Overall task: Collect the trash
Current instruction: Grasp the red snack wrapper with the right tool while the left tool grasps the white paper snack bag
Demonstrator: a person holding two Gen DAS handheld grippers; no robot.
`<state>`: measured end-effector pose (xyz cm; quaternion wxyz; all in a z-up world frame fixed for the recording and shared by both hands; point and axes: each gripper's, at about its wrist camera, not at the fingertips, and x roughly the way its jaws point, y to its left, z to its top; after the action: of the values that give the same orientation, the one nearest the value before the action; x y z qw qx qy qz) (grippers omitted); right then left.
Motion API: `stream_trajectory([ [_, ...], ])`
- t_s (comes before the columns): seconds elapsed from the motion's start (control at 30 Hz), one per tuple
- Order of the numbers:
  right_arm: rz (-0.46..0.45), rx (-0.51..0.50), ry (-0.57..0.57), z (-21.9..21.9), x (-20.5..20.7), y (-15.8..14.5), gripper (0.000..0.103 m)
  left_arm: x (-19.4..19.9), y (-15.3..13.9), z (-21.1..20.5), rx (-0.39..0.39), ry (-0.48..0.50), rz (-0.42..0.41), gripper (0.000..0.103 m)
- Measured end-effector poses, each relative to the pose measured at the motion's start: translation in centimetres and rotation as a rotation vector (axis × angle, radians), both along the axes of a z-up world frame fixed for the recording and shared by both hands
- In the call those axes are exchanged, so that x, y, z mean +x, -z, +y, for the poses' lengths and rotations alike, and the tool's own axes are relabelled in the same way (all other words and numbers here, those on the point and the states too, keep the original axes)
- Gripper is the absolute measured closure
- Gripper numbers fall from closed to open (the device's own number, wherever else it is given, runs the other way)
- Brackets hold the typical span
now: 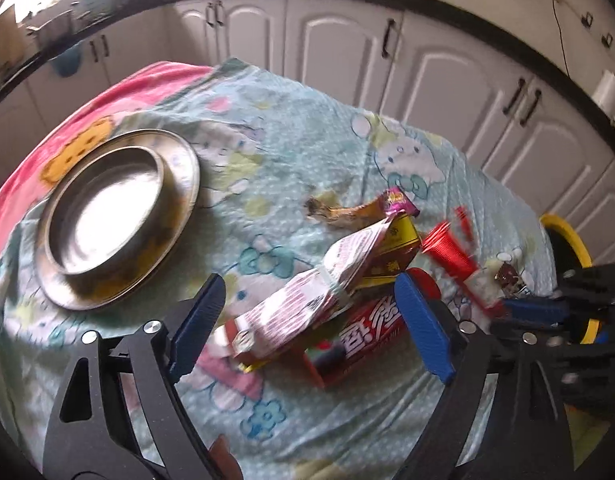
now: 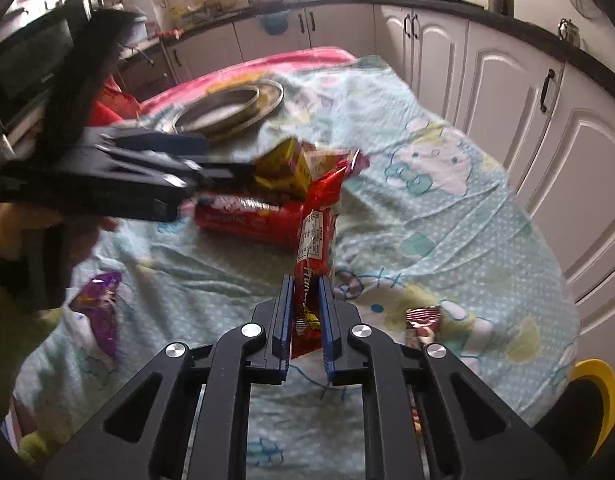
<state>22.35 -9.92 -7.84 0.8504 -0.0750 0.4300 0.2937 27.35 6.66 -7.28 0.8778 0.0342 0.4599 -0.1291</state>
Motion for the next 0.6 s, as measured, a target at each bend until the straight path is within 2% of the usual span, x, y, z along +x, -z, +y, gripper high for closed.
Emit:
stream_trajectory([
  [0.27, -0.006, 0.051, 0.019, -2.9, -1.8, -2.6, 0.091, 0.9, 1.1, -0.9, -0.018, 0.060, 0.057, 0.041],
  [0.3, -0.006, 0.058, 0.019, -3.2, -2.1, -2.8, 0.091, 0.9, 1.1, -0.9, -0.020, 0.060, 0.060, 0.047],
  [0.43, -0.020, 0.082, 0.024, -4.2, -3.1, -4.1, 0.091, 0.8, 1.0, -0.7, -0.039, 0.046, 0.077, 0.053],
  [0.53, -0.033, 0.100, 0.030, -4.9, -3.5, -5.0, 0.091, 0.2, 0.7, -0.9, -0.017, 0.043, 0.072, 0.058],
  [0.6, -0.039, 0.110, 0.036, -5.3, -3.7, -5.4, 0.091, -0.4, 0.4, -0.9, -0.006, 0.024, 0.066, 0.064],
])
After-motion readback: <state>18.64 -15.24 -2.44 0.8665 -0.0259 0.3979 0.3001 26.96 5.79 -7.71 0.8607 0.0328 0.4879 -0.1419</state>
